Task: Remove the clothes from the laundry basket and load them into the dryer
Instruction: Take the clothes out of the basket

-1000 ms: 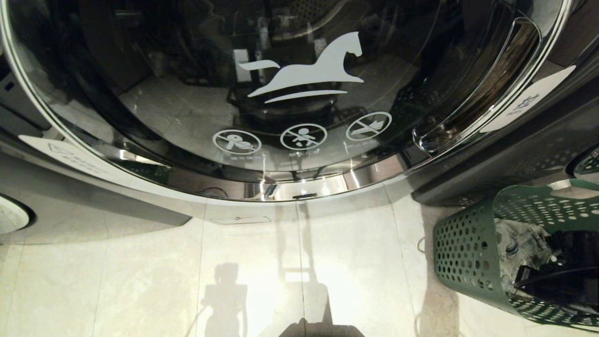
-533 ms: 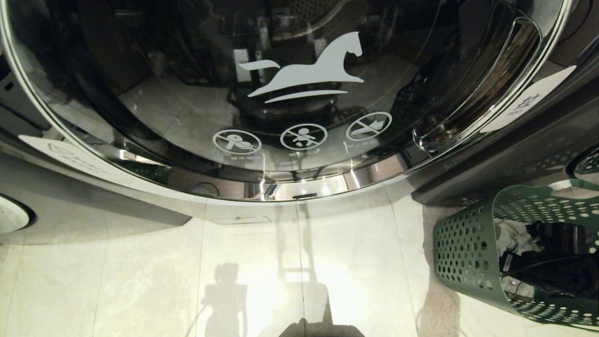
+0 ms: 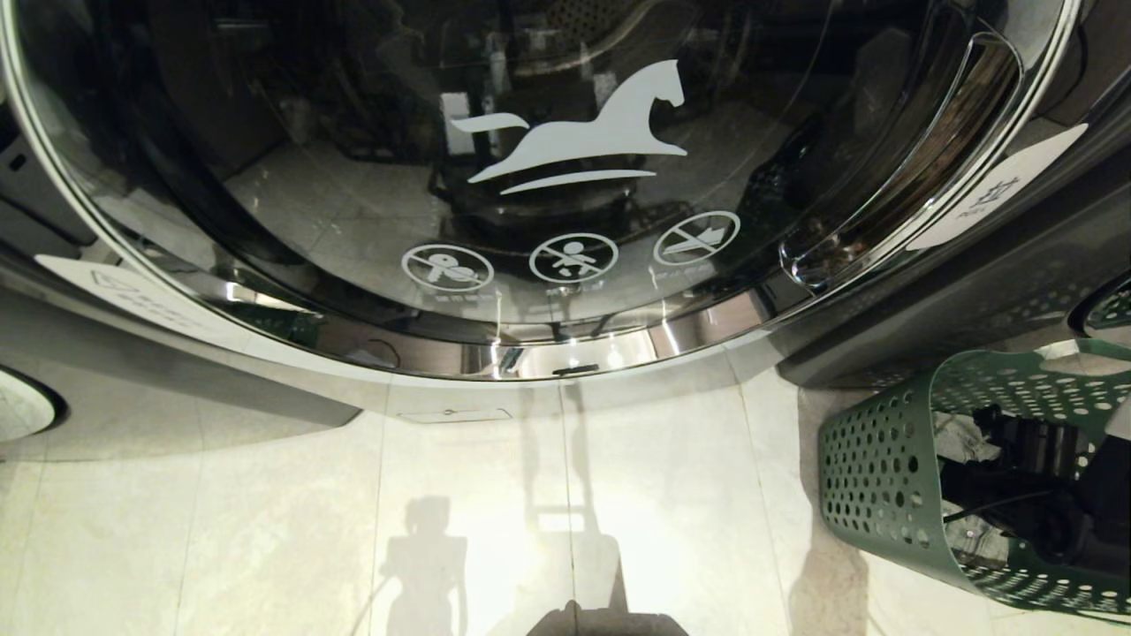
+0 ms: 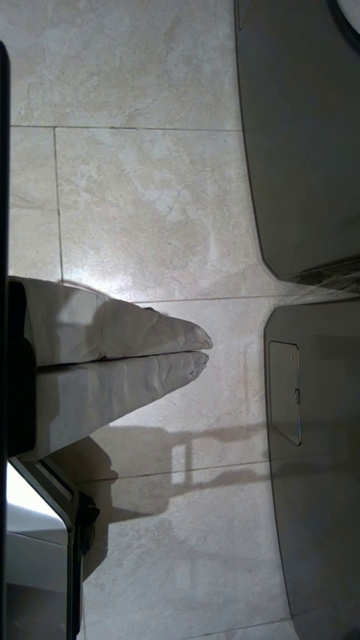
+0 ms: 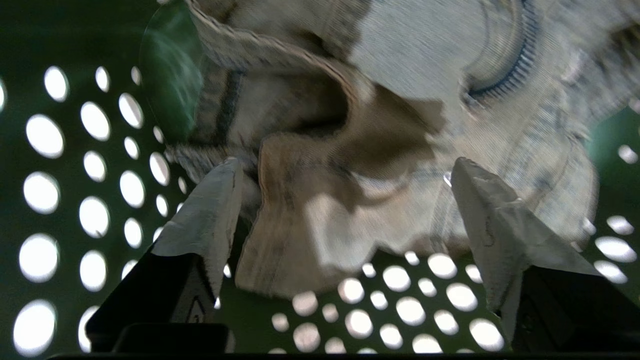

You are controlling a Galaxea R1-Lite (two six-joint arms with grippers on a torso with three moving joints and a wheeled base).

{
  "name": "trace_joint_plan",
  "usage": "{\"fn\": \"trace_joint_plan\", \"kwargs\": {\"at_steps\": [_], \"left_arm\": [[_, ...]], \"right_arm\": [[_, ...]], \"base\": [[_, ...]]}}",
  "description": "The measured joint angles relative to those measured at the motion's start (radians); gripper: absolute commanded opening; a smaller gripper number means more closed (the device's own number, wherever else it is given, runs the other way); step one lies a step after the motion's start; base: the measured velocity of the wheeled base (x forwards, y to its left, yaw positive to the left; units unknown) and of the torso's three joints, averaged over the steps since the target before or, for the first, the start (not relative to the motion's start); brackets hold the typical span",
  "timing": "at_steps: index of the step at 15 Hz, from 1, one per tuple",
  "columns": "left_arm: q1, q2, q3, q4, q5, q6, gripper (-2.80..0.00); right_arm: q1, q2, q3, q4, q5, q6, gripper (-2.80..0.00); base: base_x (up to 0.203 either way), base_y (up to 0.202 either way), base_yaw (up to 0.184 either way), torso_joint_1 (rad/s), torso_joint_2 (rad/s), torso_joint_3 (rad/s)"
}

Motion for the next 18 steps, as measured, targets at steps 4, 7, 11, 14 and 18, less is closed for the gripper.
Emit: {"fn": "trace_joint_plan", "kwargs": {"at_steps": [4,7,11,14,18], "left_arm": [[0.000,0.000,0.000,0.000,0.000,0.000,-2.80],[0.001,0.000,0.000,0.000,0.000,0.000,-2.80],[0.001,0.000,0.000,0.000,0.000,0.000,-2.80],[0.001,0.000,0.000,0.000,0.000,0.000,-2.80],[0.000,0.000,0.000,0.000,0.000,0.000,-2.80]], "right_arm": [[0.013,0.079,-0.116,-0.005,-0.062,-0.003,0.00],[0.017,0.147,-0.205,-0.001,-0.152,-0.017,0.00],[0.018,0.226,-0.273,-0.001,-0.174,-0.044,0.00],[0.018,0.275,-0.355,0.004,-0.176,-0.044,-2.80],[0.019,0.308,-0.399,0.028,-0.177,-0.042,-2.80]], "base": [[0.000,0.000,0.000,0.000,0.00,0.000],[0.000,0.000,0.000,0.000,0.00,0.000],[0.000,0.000,0.000,0.000,0.00,0.000],[0.000,0.000,0.000,0.000,0.00,0.000],[0.000,0.000,0.000,0.000,0.00,0.000]]}}
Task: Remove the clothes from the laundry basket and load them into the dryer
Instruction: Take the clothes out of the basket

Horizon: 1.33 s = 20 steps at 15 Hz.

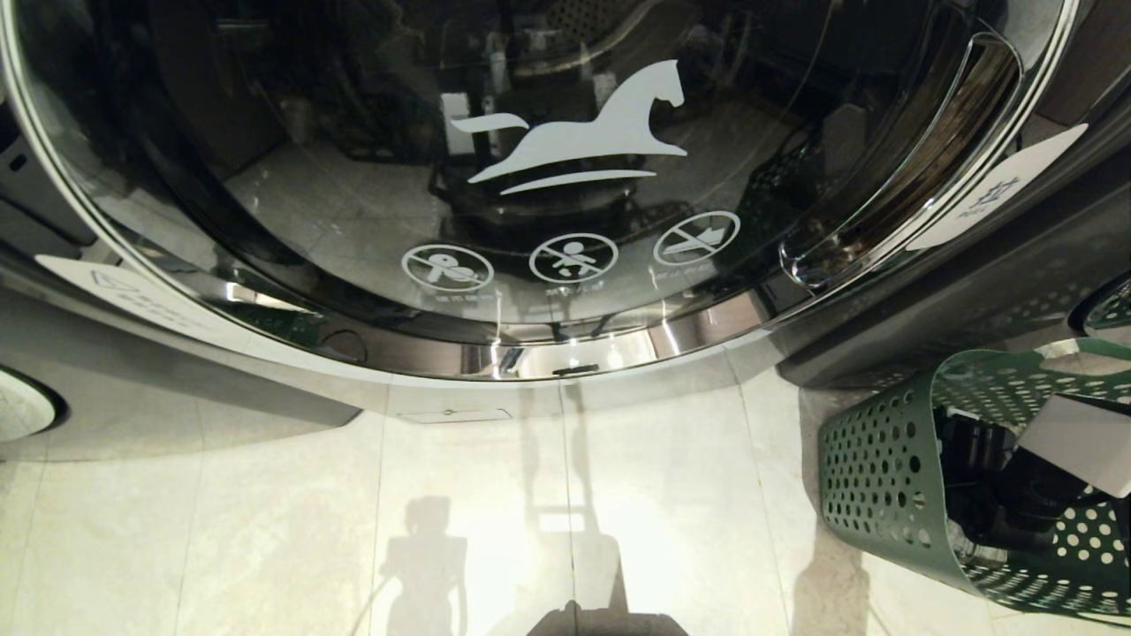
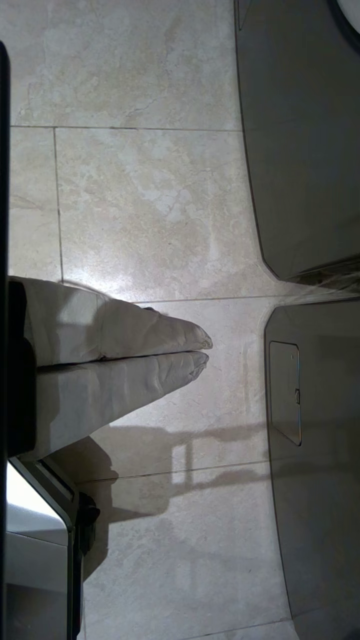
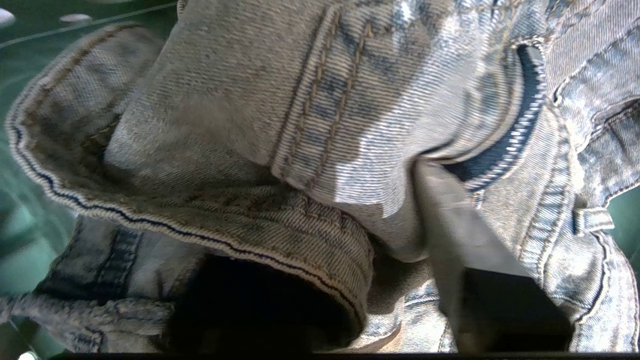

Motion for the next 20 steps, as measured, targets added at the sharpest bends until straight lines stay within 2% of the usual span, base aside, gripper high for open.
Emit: {"fn": "trace_joint_plan", "kwargs": {"at_steps": [6,10,15,20], "left_arm": [[0.000,0.000,0.000,-0.001,0.000,0.000,-2.80],[0.000,0.000,0.000,-0.001,0.000,0.000,-2.80],[0.000,0.000,0.000,0.000,0.000,0.000,-2.80],[0.000,0.000,0.000,-0.001,0.000,0.000,-2.80]], "right_arm": [[0.001,-0.038,0.027,0.033,-0.035,0.007,-2.80],[-0.002,-0.153,0.124,0.089,-0.035,0.052,-2.80],[-0.004,-0.443,0.382,0.111,-0.030,0.074,-2.80],[0.001,-0.841,0.643,0.113,-0.025,0.066,-2.80]], "base": [[0.000,0.000,0.000,0.000,0.00,0.000],[0.000,0.000,0.000,0.000,0.00,0.000],[0.000,0.000,0.000,0.000,0.00,0.000],[0.000,0.000,0.000,0.000,0.00,0.000]]}}
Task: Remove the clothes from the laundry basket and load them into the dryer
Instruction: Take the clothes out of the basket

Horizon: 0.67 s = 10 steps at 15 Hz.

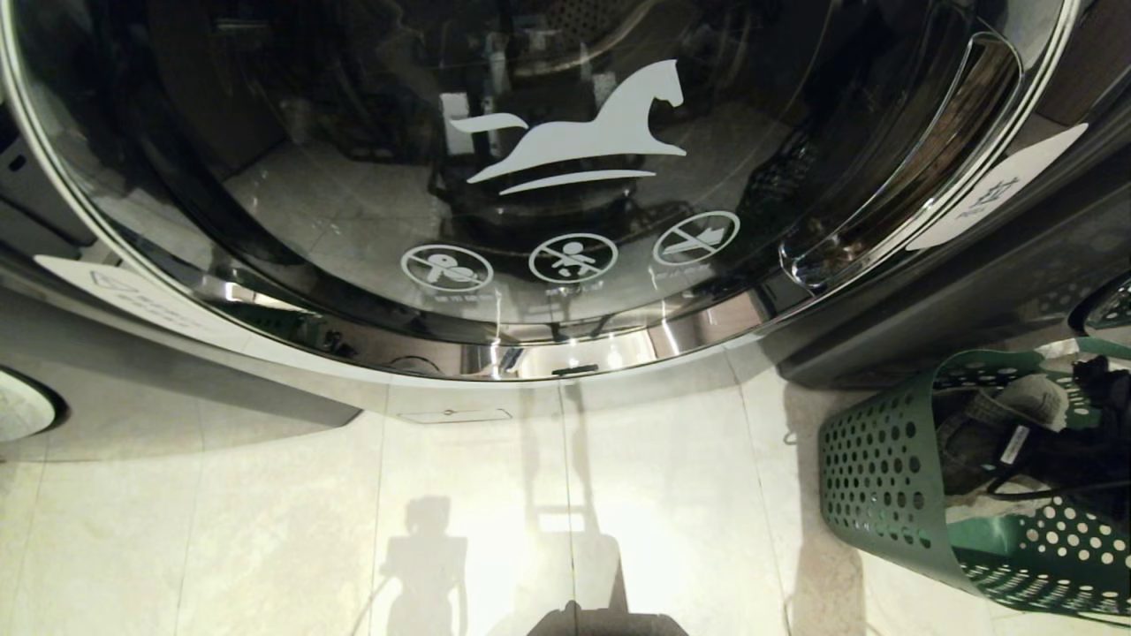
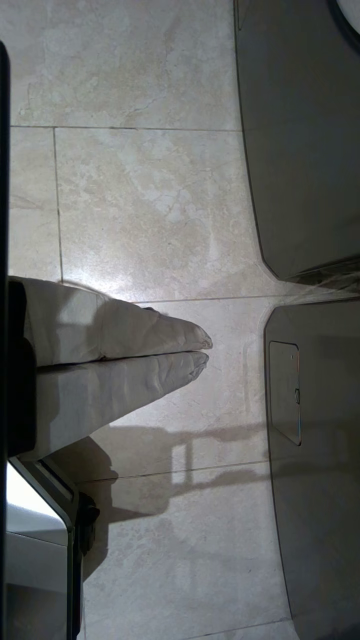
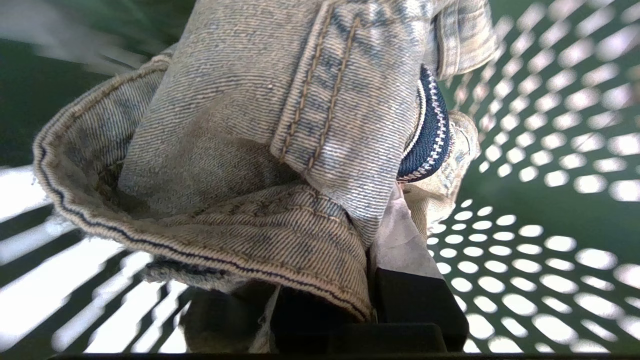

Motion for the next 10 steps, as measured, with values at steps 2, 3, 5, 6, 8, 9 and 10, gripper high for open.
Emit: {"fn": "trace_joint_plan", "kwargs": {"at_steps": [2,3,5,6,8,9,10], "left_arm": [[0.000,0.000,0.000,0.000,0.000,0.000,-2.80],[0.000,0.000,0.000,0.000,0.000,0.000,-2.80],[0.000,0.000,0.000,0.000,0.000,0.000,-2.80],[0.000,0.000,0.000,0.000,0.000,0.000,-2.80],[0.000,0.000,0.000,0.000,0.000,0.000,-2.80],[0.000,0.000,0.000,0.000,0.000,0.000,-2.80],[0.000,0.000,0.000,0.000,0.000,0.000,-2.80]], "right_arm": [[0.017,-0.178,0.100,0.000,0.005,-0.015,-2.80],[0.029,-0.276,0.150,0.000,0.017,-0.033,-2.80],[0.055,-0.467,0.235,-0.001,0.076,-0.096,-2.80],[0.068,-0.561,0.273,-0.001,0.116,-0.145,-2.80],[0.117,-0.721,0.343,-0.001,0.175,-0.245,-2.80],[0.160,-0.789,0.385,0.000,0.189,-0.281,-2.80],[0.205,-0.847,0.426,0.006,0.196,-0.301,-2.80]], "base": [[0.000,0.000,0.000,0.000,0.00,0.000],[0.000,0.000,0.000,0.000,0.00,0.000],[0.000,0.000,0.000,0.000,0.00,0.000],[0.000,0.000,0.000,0.000,0.00,0.000],[0.000,0.000,0.000,0.000,0.00,0.000],[0.000,0.000,0.000,0.000,0.00,0.000],[0.000,0.000,0.000,0.000,0.00,0.000]]}}
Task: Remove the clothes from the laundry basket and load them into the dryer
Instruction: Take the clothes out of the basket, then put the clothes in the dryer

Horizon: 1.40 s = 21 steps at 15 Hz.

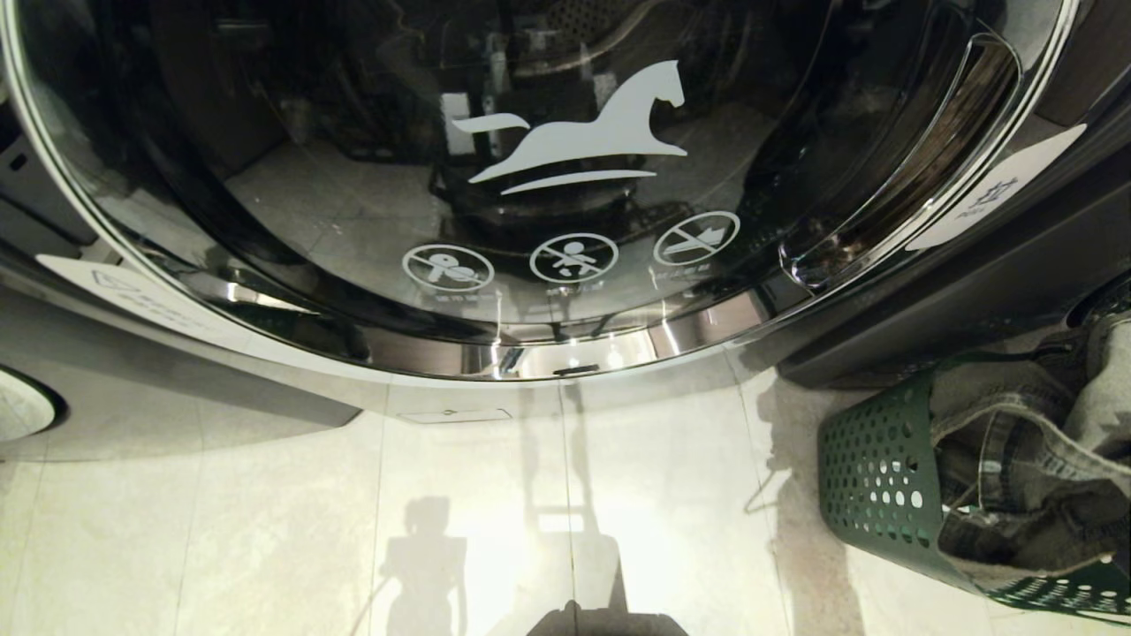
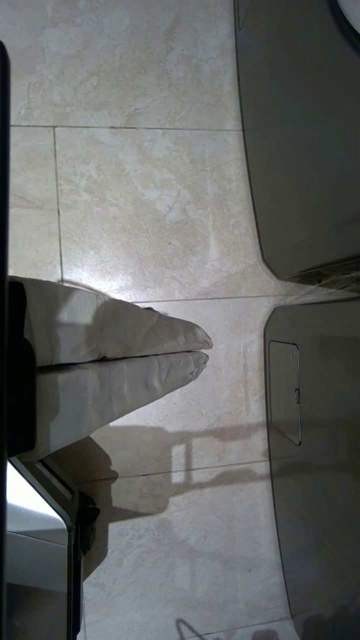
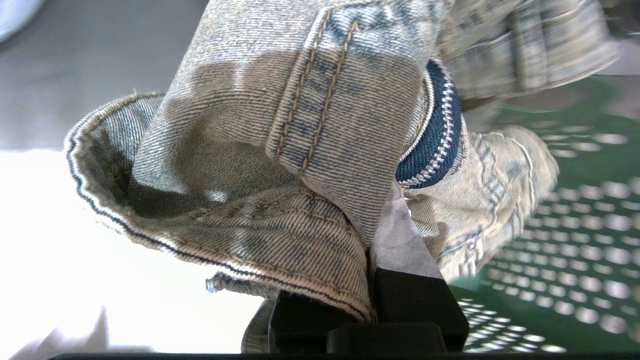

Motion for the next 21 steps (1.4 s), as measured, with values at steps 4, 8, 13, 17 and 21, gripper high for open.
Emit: {"fn": "trace_joint_plan", "kwargs": {"at_steps": [4,8,13,17,21], "left_arm": [[0.000,0.000,0.000,0.000,0.000,0.000,-2.80],[0.000,0.000,0.000,0.000,0.000,0.000,-2.80],[0.000,0.000,0.000,0.000,0.000,0.000,-2.80],[0.000,0.000,0.000,0.000,0.000,0.000,-2.80],[0.000,0.000,0.000,0.000,0.000,0.000,-2.80]], "right_arm": [[0.080,-0.229,0.053,0.204,0.004,-0.013,-2.80],[0.089,-0.543,0.057,0.596,0.004,-0.026,-2.80],[0.096,-0.888,0.023,1.004,0.003,-0.049,-2.80],[0.097,-0.954,0.024,0.995,0.005,-0.043,-2.80],[0.097,-0.967,0.026,0.994,0.004,-0.039,-2.80]], "base": [[0.000,0.000,0.000,0.000,0.00,0.000],[0.000,0.000,0.000,0.000,0.00,0.000],[0.000,0.000,0.000,0.000,0.00,0.000],[0.000,0.000,0.000,0.000,0.00,0.000],[0.000,0.000,0.000,0.000,0.00,0.000]]}}
